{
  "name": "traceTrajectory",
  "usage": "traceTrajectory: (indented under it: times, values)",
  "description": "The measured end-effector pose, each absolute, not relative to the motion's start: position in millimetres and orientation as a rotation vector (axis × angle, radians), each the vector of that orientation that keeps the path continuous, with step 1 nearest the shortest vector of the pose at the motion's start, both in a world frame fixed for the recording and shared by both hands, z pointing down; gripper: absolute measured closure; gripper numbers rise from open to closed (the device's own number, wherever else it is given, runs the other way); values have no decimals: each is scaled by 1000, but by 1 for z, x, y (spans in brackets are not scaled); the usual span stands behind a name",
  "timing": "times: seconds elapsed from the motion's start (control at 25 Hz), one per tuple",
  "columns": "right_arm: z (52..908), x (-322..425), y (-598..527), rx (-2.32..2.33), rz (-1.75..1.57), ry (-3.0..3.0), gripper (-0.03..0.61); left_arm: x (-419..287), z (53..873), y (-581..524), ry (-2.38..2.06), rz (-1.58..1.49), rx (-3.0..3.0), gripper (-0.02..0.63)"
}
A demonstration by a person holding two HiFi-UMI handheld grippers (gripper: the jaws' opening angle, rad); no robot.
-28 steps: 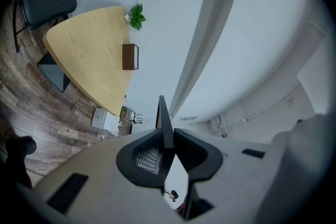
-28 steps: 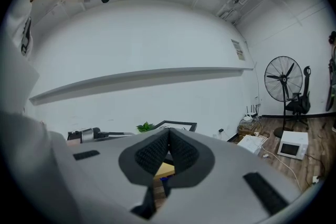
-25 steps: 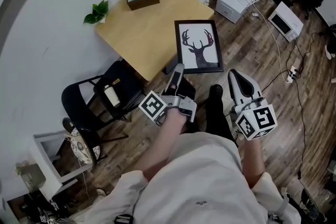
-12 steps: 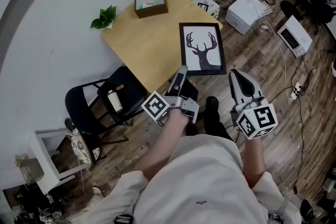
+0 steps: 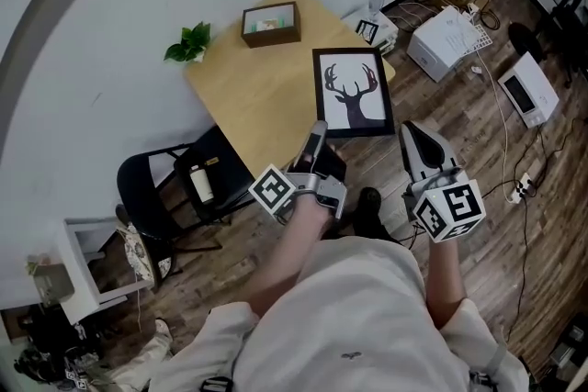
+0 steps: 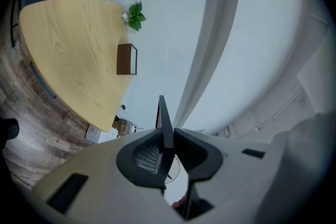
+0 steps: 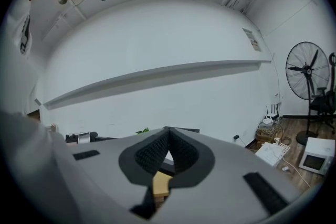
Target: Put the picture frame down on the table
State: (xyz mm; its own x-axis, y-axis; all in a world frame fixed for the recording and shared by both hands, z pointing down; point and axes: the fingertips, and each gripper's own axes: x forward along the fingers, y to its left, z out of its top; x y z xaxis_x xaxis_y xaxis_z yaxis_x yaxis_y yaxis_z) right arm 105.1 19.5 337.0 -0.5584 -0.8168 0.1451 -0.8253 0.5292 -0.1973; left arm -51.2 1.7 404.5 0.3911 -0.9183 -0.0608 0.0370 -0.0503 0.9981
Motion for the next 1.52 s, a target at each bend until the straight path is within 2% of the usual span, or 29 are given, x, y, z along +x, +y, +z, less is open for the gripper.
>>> traceTrajectory:
  times: [0.56,1.04,1.52]
  values:
    - [363,134,-47,1274,453,-2780,580,-25,435,-39,-988,-995,1306,546]
    - [372,119,-93,1322,473,-2716,580,-41,449,-93,-954,-963,1295,546]
    - [375,87,-135,1493,465,-2586,580,-75,487,-155,-886,-804,1302,546]
